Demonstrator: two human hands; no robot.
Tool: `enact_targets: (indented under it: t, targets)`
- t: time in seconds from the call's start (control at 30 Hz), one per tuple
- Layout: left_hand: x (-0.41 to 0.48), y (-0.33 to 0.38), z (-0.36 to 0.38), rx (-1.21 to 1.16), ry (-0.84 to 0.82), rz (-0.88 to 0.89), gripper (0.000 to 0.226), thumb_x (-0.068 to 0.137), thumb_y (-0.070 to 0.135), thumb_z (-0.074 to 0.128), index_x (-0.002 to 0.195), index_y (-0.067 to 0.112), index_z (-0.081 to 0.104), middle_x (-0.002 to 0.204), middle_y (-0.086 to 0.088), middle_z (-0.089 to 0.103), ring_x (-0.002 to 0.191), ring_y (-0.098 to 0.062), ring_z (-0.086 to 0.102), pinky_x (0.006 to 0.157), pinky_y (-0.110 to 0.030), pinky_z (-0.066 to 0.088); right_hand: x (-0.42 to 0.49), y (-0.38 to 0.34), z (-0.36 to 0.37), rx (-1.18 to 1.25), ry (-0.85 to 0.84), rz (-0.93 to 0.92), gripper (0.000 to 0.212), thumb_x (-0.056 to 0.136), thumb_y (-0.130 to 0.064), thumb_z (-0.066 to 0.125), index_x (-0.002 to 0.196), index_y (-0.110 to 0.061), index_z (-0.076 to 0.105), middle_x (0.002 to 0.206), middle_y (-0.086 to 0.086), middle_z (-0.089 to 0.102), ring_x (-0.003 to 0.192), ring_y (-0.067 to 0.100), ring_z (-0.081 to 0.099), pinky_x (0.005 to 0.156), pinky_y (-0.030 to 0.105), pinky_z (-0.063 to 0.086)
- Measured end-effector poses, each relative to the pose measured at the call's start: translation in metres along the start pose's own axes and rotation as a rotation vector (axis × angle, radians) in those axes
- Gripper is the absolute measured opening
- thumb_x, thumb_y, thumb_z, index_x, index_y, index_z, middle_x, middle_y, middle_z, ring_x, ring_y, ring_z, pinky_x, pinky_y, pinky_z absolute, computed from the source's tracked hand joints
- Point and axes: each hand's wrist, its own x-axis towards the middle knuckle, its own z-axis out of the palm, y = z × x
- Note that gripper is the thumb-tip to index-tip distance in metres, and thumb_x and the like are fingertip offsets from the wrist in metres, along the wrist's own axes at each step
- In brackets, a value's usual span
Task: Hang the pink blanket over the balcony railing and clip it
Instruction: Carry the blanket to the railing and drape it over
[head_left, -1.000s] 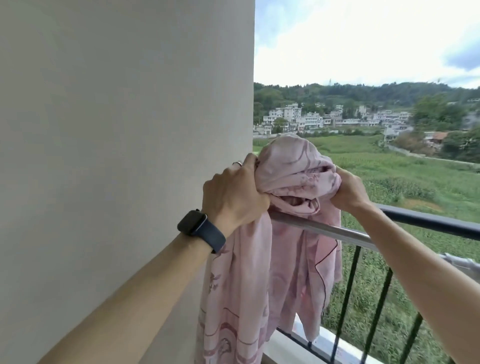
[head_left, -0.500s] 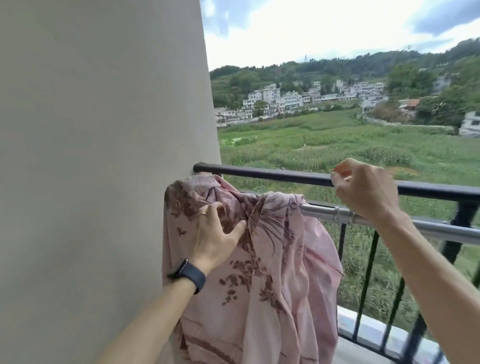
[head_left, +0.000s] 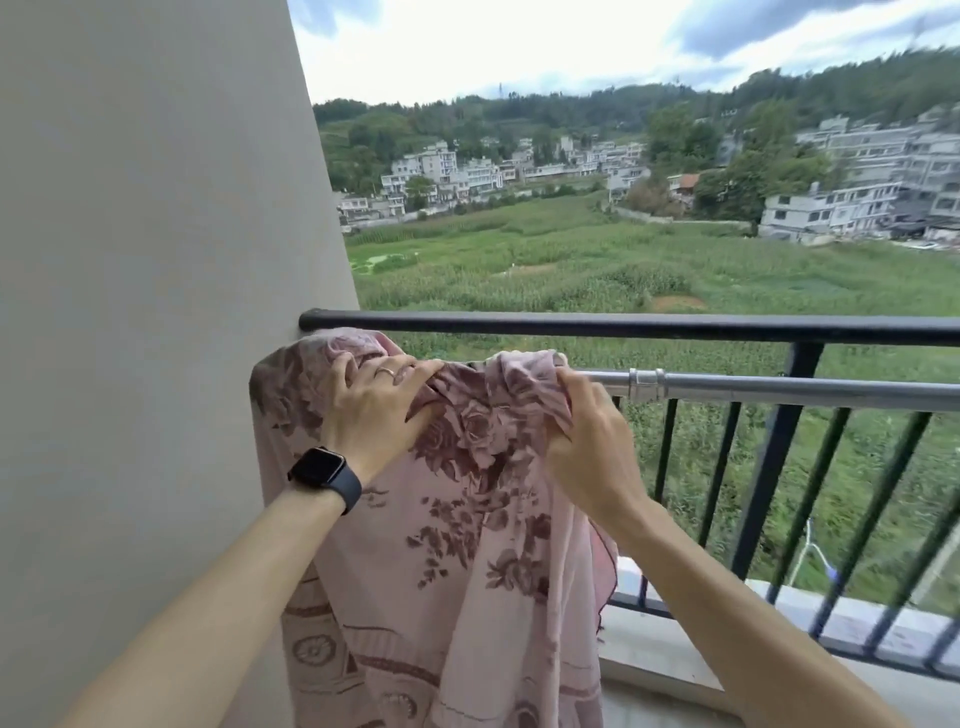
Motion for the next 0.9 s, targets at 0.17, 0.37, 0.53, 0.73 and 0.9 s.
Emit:
enact_targets:
  t: [0.17,0.37,0.53,0.73,0.9]
  targets:
    - [0.019,0.01,-0.034,-0.244,0.444,-0.184,0.019,0.097,0.031,0.055,0.105,0.018,0.067,0.079,-0.011,0.068,0.08,-0.033,0.063,0.086,-0.043,0.033,0.049,-0.004,-0.102,-0.149,0.249,0.08,0.041,0.09,0.005,0.051,0.127,-0.01,0.061,0.111,0.003,0.055,0.097,0.011,0.044,0.069,-0.001,0.027]
    - [-0.023,0.042,-0.017,-0.289,0.28,-0.226,0.037,0.088,0.041,0.048,0.11,0.017,0.065,0.103,-0.011,0.066,0.098,-0.033,0.057,0.089,-0.045,0.032,0.021,0.056,-0.155,-0.288,0.49,0.219,0.033,0.093,-0.009,0.052,0.124,-0.016,0.059,0.121,0.012,0.057,0.095,0.019,0.05,0.075,0.028,0.039]
    - [-0.023,0.095,0.01,-0.315,0.075,-0.13,0.055,0.082,0.055,0.052,0.131,0.03,0.052,0.142,-0.004,0.046,0.133,-0.026,0.042,0.107,-0.054,0.025,-0.024,0.09,-0.154,-0.255,0.263,0.175,0.048,0.09,-0.024,0.068,0.135,-0.018,0.055,0.13,0.004,0.048,0.106,0.009,0.046,0.089,0.024,0.035]
    - [0.036,0.157,-0.006,-0.396,0.041,-0.039,0.052,0.095,0.054,0.042,0.143,0.035,0.039,0.152,-0.001,0.04,0.141,-0.024,0.034,0.116,-0.056,0.014,-0.009,0.082,-0.151,0.112,0.501,0.436,0.052,0.093,-0.048,0.063,0.121,-0.009,0.043,0.12,0.004,0.039,0.097,0.009,0.046,0.079,0.018,0.041]
    - [0.049,0.173,0.002,-0.382,-0.006,-0.02,0.041,0.099,0.054,0.036,0.132,0.036,0.053,0.128,0.0,0.063,0.126,-0.026,0.051,0.113,-0.056,0.024,-0.004,0.096,-0.156,0.246,0.175,0.636,0.041,0.095,-0.043,0.061,0.117,-0.011,0.049,0.107,0.008,0.063,0.087,0.02,0.063,0.064,0.034,0.052]
